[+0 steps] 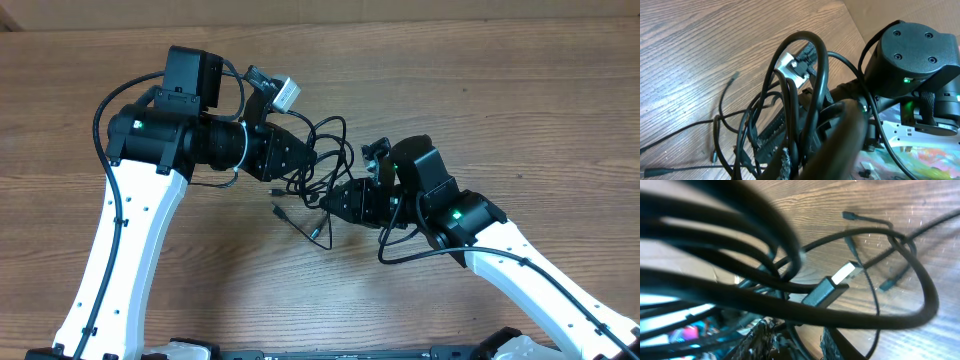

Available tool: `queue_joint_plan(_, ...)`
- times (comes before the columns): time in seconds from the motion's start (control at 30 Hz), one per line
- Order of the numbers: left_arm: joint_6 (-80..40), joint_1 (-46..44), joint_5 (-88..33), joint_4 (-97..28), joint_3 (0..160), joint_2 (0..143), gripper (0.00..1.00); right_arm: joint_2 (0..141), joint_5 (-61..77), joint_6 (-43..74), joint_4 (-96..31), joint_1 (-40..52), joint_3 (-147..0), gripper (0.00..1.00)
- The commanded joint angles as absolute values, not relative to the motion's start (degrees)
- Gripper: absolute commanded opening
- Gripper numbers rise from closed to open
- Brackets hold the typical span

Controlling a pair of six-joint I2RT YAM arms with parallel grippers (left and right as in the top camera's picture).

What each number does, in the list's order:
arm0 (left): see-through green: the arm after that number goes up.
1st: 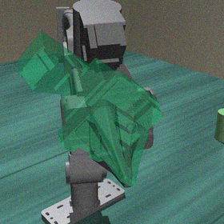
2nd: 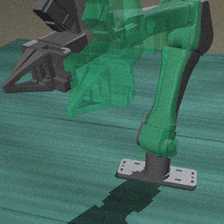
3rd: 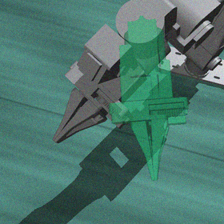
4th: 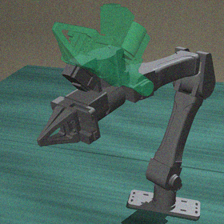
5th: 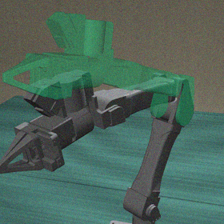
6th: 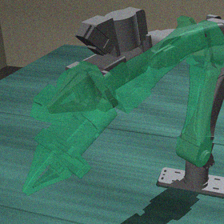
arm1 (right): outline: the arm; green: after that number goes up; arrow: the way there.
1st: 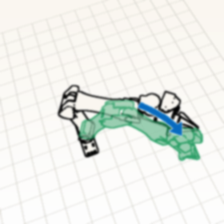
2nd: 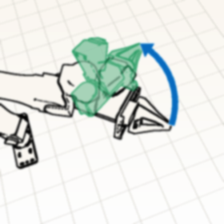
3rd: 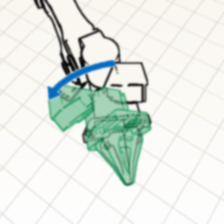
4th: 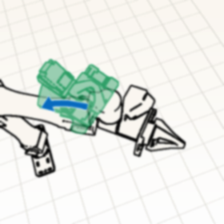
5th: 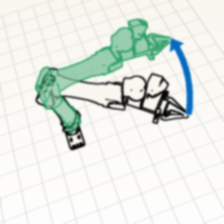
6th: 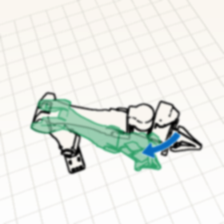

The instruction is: Untangle cables

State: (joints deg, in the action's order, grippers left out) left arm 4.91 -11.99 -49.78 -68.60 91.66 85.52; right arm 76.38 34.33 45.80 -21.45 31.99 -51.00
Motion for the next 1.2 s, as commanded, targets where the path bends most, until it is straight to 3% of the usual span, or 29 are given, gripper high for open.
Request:
queue_joint_plan(0.0,6.44,-12.10,-53.12,-68.42,92.62,85.08,0.05,75.55,35.03,56.49,-20.67,31.86,-51.48,0.29)
queue_joint_plan(0.17,4.14,-12.08,-61.91,-63.86,92.62,85.08,0.04,75.79,31.27,57.19,-23.86,32.34,-51.48,0.30)
queue_joint_plan(0.33,3.66,-11.90,-76.03,-56.66,92.62,85.06,0.04,77.32,18.35,57.25,-33.93,32.49,-51.48,0.30)
queue_joint_plan(0.8,-0.67,-10.24,-42.35,-68.01,92.62,85.08,0.05,77.49,7.55,57.01,-45.76,32.40,-51.48,0.31)
queue_joint_plan(0.9,-5.76,-10.24,-35.14,-69.28,92.62,85.08,0.13,77.47,8.01,56.90,-46.22,32.40,-51.48,0.31)
queue_joint_plan(1.03,-10.09,-10.26,-32.45,-69.63,92.62,85.08,0.42,77.47,8.97,55.37,-47.29,32.40,-51.48,0.36)
queue_joint_plan(1.17,-10.35,-10.31,-32.42,-69.65,92.62,85.08,0.43,77.47,9.10,54.81,-47.37,32.40,-51.48,0.38)
